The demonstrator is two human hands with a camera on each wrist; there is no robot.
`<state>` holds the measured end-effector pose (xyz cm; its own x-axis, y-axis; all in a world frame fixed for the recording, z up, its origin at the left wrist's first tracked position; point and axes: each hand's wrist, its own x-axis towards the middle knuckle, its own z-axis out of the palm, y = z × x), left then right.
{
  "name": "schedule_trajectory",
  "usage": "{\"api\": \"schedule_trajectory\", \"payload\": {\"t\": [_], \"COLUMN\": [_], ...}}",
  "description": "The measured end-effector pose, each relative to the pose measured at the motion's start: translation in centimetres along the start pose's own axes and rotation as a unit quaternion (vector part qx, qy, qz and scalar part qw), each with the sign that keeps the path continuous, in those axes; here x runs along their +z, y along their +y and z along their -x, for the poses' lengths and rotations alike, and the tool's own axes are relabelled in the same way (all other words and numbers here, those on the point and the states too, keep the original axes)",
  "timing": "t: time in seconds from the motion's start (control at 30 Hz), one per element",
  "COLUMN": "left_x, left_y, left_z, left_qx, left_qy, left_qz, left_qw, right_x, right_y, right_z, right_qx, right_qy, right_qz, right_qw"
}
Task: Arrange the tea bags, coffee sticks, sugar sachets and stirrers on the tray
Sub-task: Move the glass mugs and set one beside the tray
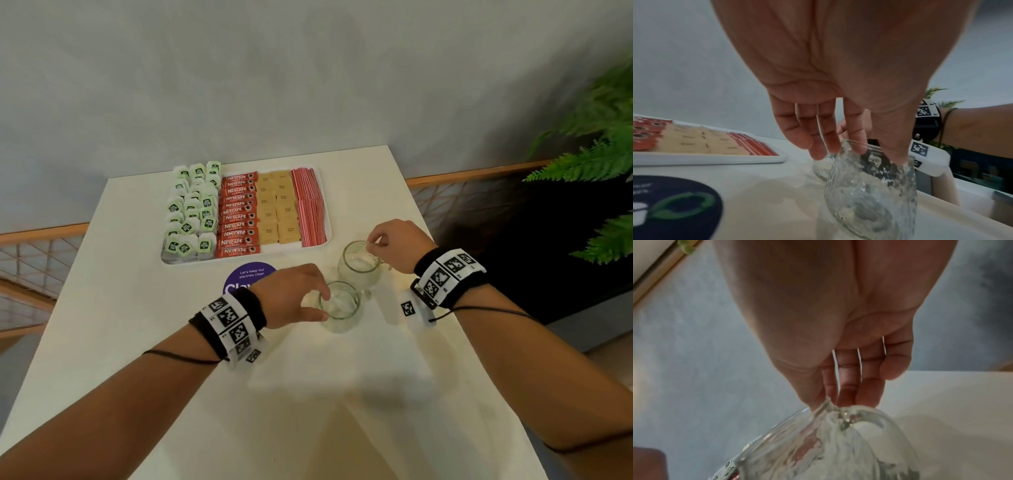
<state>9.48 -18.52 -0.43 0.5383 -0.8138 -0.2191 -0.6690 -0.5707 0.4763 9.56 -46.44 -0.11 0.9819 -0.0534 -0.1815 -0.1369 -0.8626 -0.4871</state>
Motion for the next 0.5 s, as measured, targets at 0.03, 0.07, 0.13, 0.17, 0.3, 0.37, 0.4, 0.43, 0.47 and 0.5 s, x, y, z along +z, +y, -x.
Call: {"api": "schedule_trajectory", "payload": {"t": [0.03,0.07,0.13,0.17,0.3,0.37,0.4,0.43,0.47,0.5], "left_x": [-0.3,-0.5,-1.0,-1.4,-3.2,-4.1,-4.5,-4.8,-5.1,-5.4], "left_y": [-0.5,-1.0,-1.8,-2.0,-2.8,-3.2,-3.5,-3.8,-4.1,-4.4], "left_z": [0.0,-0.1,-0.3,-0.5,-1.8,-2.7,-3.3,-4.0,-4.6,-5.3], "left_qx": [-0.006,-0.012,-0.019,-0.021,-0.021,-0.023,-0.026,-0.030,-0.035,-0.041], "left_qy": [0.004,0.008,0.016,0.022,0.060,0.069,0.071,0.070,0.065,0.059], "left_qz": [0.002,0.004,0.003,0.003,0.021,0.023,0.023,0.017,0.009,0.002], "left_qw": [1.000,1.000,1.000,1.000,0.998,0.997,0.997,0.997,0.997,0.997], "right_x": [0.2,0.3,0.1,0.0,-0.6,-0.4,-0.2,0.2,0.6,0.9], "right_y": [-0.1,-0.2,-0.3,-0.1,2.0,2.8,3.0,3.0,3.0,3.0], "right_z": [-0.4,-0.7,-1.2,-1.4,-1.5,-1.3,-1.1,-1.1,-1.0,-1.2], "right_qx": [0.001,0.002,-0.003,-0.008,-0.012,-0.019,-0.023,-0.023,-0.022,-0.018], "right_qy": [0.004,0.006,0.009,0.012,0.005,-0.039,-0.066,-0.086,-0.091,-0.088], "right_qz": [-0.019,-0.042,-0.074,-0.078,-0.079,-0.060,-0.045,-0.028,-0.017,-0.018], "right_qw": [1.000,0.999,0.997,0.997,0.997,0.997,0.997,0.996,0.995,0.996]}}
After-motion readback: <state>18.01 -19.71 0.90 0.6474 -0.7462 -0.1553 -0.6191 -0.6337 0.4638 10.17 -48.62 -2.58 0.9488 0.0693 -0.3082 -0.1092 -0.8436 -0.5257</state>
